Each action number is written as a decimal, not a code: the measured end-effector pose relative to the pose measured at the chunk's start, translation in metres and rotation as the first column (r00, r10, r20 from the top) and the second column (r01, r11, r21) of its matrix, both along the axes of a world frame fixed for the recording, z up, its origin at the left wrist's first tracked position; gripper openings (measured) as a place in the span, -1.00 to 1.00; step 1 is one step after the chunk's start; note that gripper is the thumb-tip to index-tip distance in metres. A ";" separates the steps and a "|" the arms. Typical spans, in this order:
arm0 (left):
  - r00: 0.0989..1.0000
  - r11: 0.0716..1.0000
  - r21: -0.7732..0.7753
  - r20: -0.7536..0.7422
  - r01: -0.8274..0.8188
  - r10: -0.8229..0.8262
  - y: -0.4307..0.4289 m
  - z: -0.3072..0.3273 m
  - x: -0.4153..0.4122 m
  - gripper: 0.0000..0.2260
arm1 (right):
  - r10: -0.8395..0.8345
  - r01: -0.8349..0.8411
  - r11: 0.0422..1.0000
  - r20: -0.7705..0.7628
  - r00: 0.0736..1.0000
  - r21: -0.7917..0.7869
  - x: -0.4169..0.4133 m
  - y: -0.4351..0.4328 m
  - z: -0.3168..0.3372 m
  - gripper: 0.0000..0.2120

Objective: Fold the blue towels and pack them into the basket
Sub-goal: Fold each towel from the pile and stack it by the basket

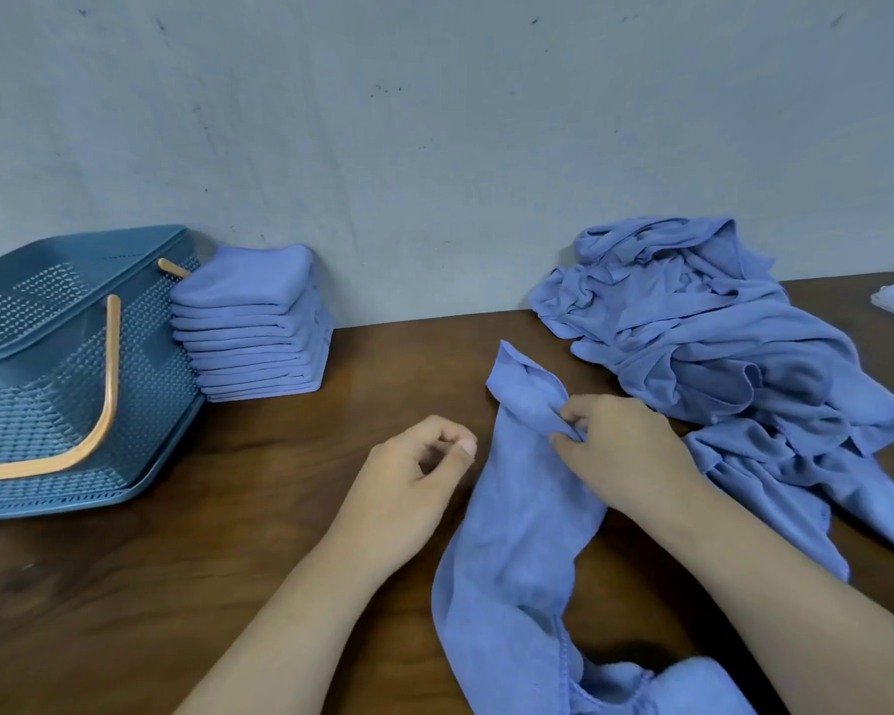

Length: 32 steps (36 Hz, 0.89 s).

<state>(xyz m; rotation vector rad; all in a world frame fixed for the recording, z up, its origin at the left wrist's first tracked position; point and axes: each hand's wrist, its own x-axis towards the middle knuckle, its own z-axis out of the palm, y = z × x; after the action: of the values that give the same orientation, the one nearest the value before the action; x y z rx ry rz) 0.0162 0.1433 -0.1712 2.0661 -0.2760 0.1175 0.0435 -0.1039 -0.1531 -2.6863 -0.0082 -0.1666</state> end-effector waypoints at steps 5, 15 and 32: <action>1.000 0.991 -0.132 -0.004 -0.016 0.015 -0.006 0.004 -0.002 -0.78 | 0.047 -0.097 0.948 0.170 0.984 0.302 -0.001 0.016 0.003 -0.88; 0.962 0.921 -0.312 -0.216 -0.231 0.168 0.007 0.005 0.009 -0.38 | 0.187 -0.297 0.773 0.246 0.951 0.560 -0.002 0.022 -0.007 -0.58; 0.990 0.986 0.091 0.031 -0.138 0.136 -0.006 -0.009 0.005 -0.79 | 0.176 -0.181 0.983 0.118 0.977 0.029 0.018 0.000 -0.026 -0.73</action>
<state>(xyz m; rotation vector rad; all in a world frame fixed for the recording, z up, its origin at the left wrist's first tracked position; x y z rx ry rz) 0.0209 0.1371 -0.1802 2.1768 -0.1567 0.2184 0.0610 -0.1034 -0.1791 -2.6162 -0.2777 -0.2614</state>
